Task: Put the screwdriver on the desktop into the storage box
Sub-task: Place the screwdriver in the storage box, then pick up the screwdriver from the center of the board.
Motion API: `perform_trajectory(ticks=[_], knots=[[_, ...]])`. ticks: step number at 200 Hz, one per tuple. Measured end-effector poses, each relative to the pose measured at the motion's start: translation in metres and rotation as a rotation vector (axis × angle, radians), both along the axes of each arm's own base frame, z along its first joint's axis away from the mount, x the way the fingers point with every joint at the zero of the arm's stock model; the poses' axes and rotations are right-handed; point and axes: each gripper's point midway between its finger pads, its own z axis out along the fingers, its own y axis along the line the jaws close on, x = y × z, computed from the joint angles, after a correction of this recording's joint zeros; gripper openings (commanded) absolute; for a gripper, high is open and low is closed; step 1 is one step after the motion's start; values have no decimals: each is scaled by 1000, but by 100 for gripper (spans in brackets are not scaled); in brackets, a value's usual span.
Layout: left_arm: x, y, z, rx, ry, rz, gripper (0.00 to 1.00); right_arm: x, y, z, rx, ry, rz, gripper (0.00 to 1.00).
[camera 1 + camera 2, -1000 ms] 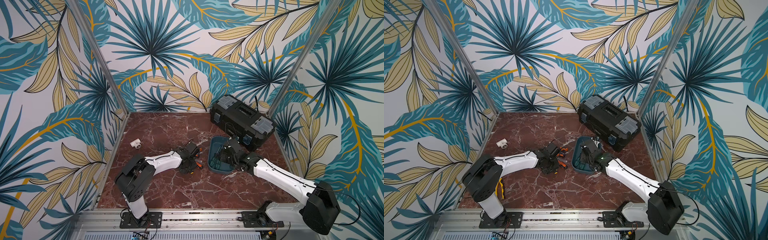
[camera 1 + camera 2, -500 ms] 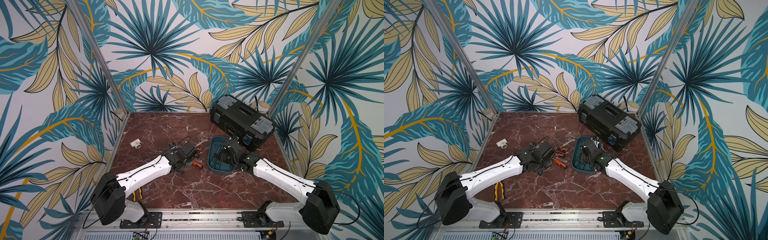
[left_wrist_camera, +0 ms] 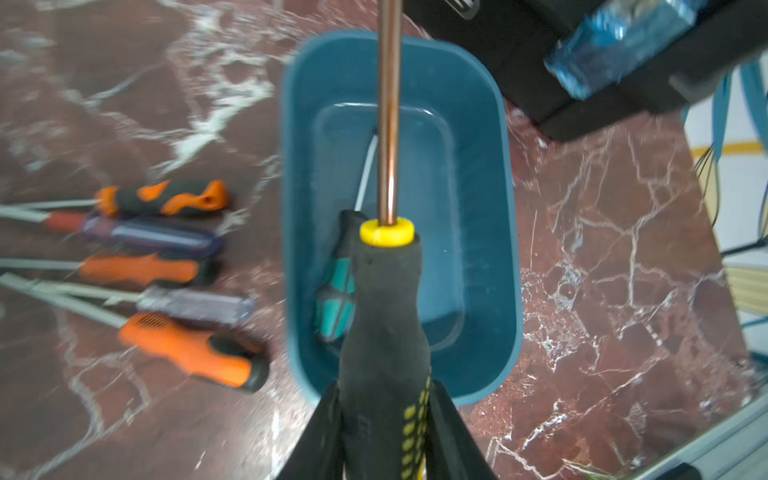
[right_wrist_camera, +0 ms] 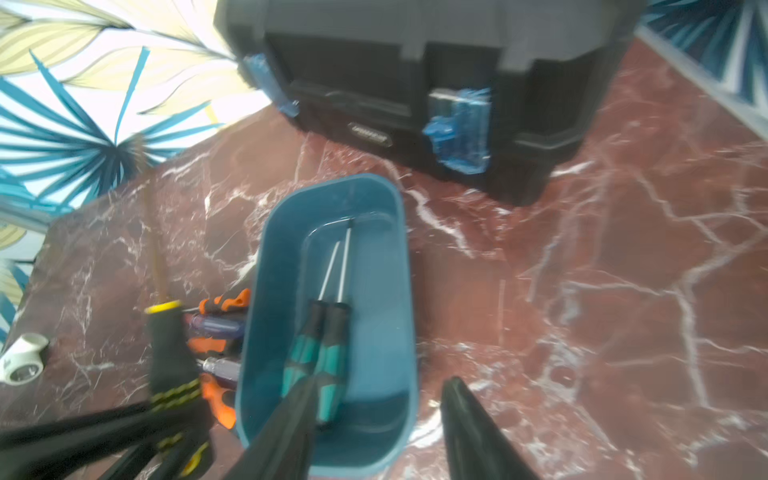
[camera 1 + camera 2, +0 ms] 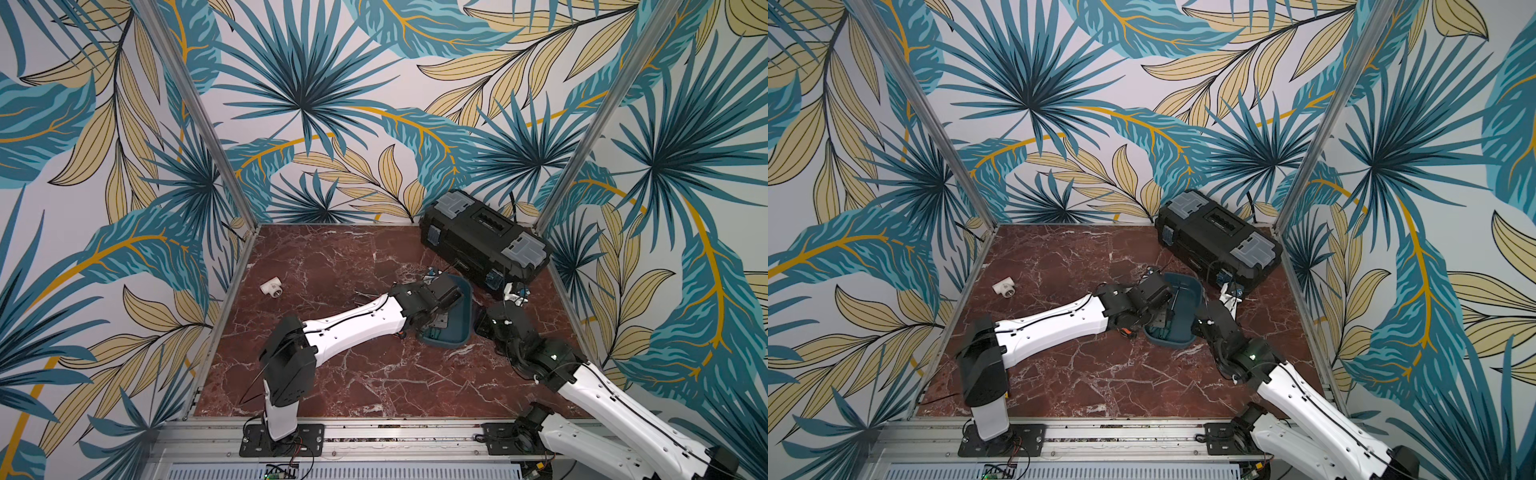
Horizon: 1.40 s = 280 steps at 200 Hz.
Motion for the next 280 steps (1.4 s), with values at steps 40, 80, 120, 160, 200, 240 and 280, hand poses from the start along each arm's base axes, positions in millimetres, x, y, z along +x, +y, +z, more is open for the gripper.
perform_trajectory(ticks=[40,80,120,160,200,240,280], knots=[[5,-8,-48,162,34,-112,20,-19,-16,3,68,-53,-31,54],[8,-3,-78,282,74,-135,24,-19,-16,-3,72,-30,-45,54],[7,5,-88,303,112,-120,45,-16,-13,-14,51,14,-55,54],[10,6,-87,286,124,-103,54,-15,-13,-15,44,18,-55,55],[26,11,-48,208,42,-16,54,-13,-14,-9,24,9,-50,55],[40,76,49,-58,-140,223,54,11,23,-1,-29,40,106,55],[40,193,42,-182,-201,567,55,51,114,-3,-120,147,419,55]])
